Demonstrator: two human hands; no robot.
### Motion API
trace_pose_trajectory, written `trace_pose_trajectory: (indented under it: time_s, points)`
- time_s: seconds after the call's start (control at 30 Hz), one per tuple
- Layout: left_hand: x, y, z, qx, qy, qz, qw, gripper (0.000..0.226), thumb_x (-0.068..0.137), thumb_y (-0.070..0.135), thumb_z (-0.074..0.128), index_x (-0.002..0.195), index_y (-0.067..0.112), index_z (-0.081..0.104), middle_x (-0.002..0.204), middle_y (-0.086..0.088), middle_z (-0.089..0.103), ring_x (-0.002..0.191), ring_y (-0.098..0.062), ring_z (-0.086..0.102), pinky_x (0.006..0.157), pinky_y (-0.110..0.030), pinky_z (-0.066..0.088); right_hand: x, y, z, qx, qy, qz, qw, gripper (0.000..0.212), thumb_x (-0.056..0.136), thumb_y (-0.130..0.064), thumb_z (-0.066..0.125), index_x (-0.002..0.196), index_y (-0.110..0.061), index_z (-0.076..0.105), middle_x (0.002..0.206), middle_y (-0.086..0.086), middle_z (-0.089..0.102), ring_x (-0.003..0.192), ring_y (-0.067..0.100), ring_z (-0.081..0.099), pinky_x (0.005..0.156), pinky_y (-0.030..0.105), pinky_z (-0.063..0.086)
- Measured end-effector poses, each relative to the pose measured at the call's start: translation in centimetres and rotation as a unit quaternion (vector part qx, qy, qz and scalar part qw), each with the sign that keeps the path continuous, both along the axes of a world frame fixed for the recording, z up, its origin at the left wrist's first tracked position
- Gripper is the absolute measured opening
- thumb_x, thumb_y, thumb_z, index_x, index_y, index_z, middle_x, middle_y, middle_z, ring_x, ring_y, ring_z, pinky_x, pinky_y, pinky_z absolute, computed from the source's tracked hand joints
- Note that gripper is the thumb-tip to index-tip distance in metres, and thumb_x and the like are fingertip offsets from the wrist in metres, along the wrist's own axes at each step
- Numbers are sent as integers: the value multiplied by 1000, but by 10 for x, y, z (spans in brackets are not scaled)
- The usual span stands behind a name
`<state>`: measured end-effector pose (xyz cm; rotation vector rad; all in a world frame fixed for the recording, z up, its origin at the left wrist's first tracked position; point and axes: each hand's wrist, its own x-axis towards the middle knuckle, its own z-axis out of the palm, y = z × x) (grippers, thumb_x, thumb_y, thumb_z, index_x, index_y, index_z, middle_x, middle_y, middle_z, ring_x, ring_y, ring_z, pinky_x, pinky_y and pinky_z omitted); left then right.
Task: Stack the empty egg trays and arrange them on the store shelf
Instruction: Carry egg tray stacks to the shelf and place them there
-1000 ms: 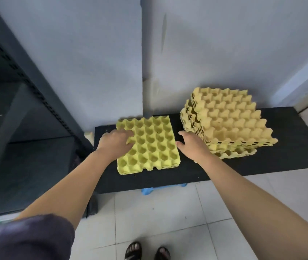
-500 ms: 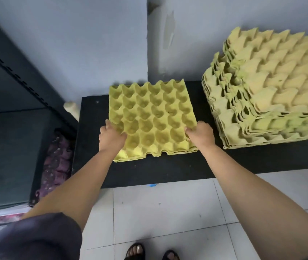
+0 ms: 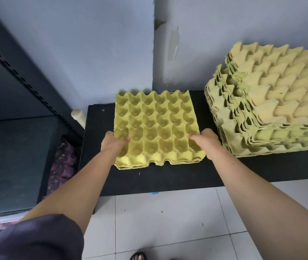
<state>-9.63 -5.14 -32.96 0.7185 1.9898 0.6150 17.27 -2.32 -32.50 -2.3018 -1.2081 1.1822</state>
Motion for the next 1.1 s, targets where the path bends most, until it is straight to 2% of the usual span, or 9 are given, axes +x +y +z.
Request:
trace_pose_trajectory:
  time_s: [0.2, 0.3, 0.5, 0.67, 0.8, 0.9, 0.97, 1.03, 1.1]
  points:
    - [3, -1, 10, 24, -42, -4, 999, 52, 88, 25, 65, 127, 10, 34, 111, -8, 51, 102, -26, 52, 87, -41, 45, -7, 3, 14, 17, 24, -8, 1000, 47, 91, -32, 61, 125, -6, 43, 120, 9, 52, 113, 32, 52, 85, 40, 44]
    - [7, -6, 15, 35, -72, 10, 997, 52, 87, 21, 65, 127, 10, 33, 114, -8, 53, 106, -27, 54, 92, -43, 46, -9, 0, 18, 28, 34, -21, 999, 52, 89, -29, 63, 130, -6, 39, 129, 13, 51, 116, 33, 52, 88, 42, 45]
    - [8, -11, 41, 59, -88, 30, 994, 56, 84, 18, 68, 128, 11, 33, 112, -7, 54, 105, -27, 56, 94, -45, 47, -4, -11, 40, 65, 82, -48, 993, 57, 87, -23, 67, 133, -9, 36, 123, 10, 55, 98, 24, 53, 82, 34, 43]
    - [5, -2, 63, 69, -83, 43, 993, 59, 82, 24, 71, 128, 11, 36, 109, -6, 55, 97, -24, 56, 83, -39, 48, 2, -14, 59, 78, 139, -54, 986, 66, 85, -18, 70, 139, -14, 32, 132, 5, 51, 113, 21, 49, 91, 34, 34]
    - [5, -7, 72, 85, -66, 50, 993, 55, 84, 24, 67, 128, 10, 38, 107, -5, 56, 95, -24, 56, 77, -35, 45, 2, -23, 72, 100, 131, -47, 985, 61, 87, -20, 68, 138, -17, 35, 121, -5, 44, 112, 12, 38, 99, 40, 35]
    - [8, -16, 95, 97, -41, 34, 994, 53, 84, 22, 65, 129, 9, 40, 103, -4, 57, 92, -23, 57, 75, -32, 43, -5, -32, 97, 118, 109, -57, 986, 65, 81, -27, 73, 136, -19, 38, 125, 1, 54, 119, 23, 50, 103, 45, 40]
    - [10, -20, 122, 102, -20, 13, 994, 53, 82, 23, 66, 127, 9, 43, 108, -5, 59, 92, -24, 58, 76, -33, 46, -5, -38, 122, 138, 107, -55, 983, 64, 80, -24, 74, 134, -18, 41, 122, 3, 59, 114, 25, 56, 101, 43, 43]
    - [11, -23, 157, 105, -2, -9, 994, 54, 79, 28, 66, 126, 9, 45, 117, -9, 57, 101, -27, 58, 87, -38, 49, -6, -45, 160, 154, 98, -54, 982, 61, 81, -22, 74, 133, -15, 43, 115, -1, 60, 108, 20, 57, 100, 38, 44]
    - [14, -28, 191, 107, 28, -35, 993, 56, 82, 29, 65, 129, 6, 43, 130, -11, 43, 100, -24, 51, 89, -32, 42, -3, -52, 193, 168, 71, -39, 982, 61, 83, -23, 72, 134, -13, 41, 112, -3, 56, 107, 19, 54, 96, 34, 43]
